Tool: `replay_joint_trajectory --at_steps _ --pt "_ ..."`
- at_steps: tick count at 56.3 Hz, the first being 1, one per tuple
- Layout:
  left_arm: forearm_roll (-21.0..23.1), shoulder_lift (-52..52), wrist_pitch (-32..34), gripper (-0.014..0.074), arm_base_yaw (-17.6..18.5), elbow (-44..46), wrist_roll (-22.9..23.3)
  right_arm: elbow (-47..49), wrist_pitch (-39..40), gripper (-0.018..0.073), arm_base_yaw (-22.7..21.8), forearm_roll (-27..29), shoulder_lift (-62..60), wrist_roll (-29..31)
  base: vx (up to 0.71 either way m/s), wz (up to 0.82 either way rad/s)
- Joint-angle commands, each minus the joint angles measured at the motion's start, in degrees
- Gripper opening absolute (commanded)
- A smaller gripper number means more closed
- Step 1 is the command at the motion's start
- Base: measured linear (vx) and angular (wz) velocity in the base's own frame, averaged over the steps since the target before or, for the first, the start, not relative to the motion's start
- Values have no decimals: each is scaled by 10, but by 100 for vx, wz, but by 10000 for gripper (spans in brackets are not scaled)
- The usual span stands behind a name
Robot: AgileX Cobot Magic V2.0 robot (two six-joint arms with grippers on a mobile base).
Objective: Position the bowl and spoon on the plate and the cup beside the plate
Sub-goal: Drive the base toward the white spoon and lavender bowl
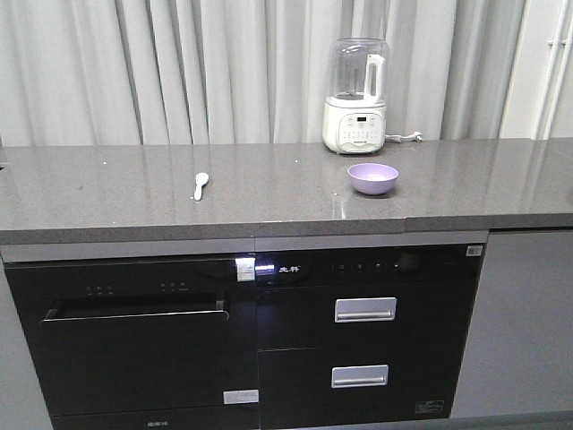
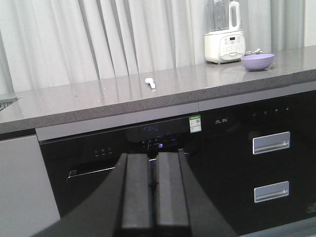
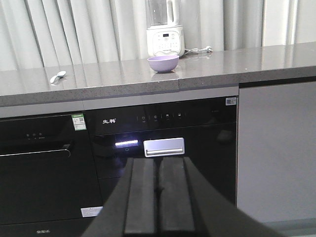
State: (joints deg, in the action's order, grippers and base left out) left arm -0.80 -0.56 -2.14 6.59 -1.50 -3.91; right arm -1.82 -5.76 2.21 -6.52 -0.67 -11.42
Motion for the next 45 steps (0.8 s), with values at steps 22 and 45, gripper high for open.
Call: replay_joint_trajectory --at_steps 22,45 --pt "3 -10 47 -3 3 14 1 -2 46 -6 -3 -5 -2 2 0 0" --pt "3 -10 47 -3 3 14 1 -2 46 -6 -3 -5 -2 2 0 -1"
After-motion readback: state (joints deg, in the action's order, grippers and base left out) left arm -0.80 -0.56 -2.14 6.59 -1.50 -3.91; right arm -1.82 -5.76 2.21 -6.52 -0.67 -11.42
